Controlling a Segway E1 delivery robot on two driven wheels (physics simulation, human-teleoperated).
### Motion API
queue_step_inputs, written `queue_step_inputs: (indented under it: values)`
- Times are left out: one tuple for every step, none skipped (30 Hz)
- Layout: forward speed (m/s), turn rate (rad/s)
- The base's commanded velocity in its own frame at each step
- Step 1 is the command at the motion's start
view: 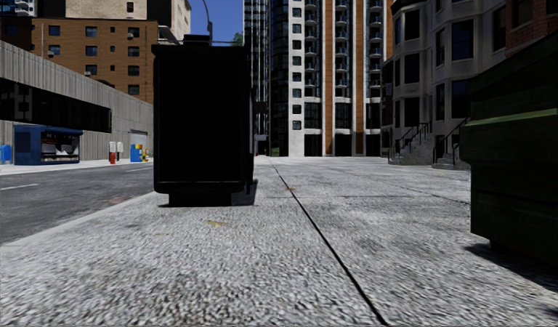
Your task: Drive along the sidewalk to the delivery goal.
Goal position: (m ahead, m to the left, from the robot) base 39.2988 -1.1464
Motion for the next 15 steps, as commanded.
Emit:
queue_step_inputs:
  values:
    - [2.0,-0.28]
    - [2.0,-0.28]
    - [2.0,-0.29]
    - [2.0,-0.29]
    - [2.0,-0.29]
    - [2.0,-0.29]
    - [2.0,-0.29]
    - [2.0,-0.29]
    - [2.0,-0.29]
    - [2.0,-0.29]
    - [2.0,-0.29]
    - [2.0,-0.29]
    - [2.0,-0.29]
    - [2.0,-0.29]
    - [2.0,-0.29]
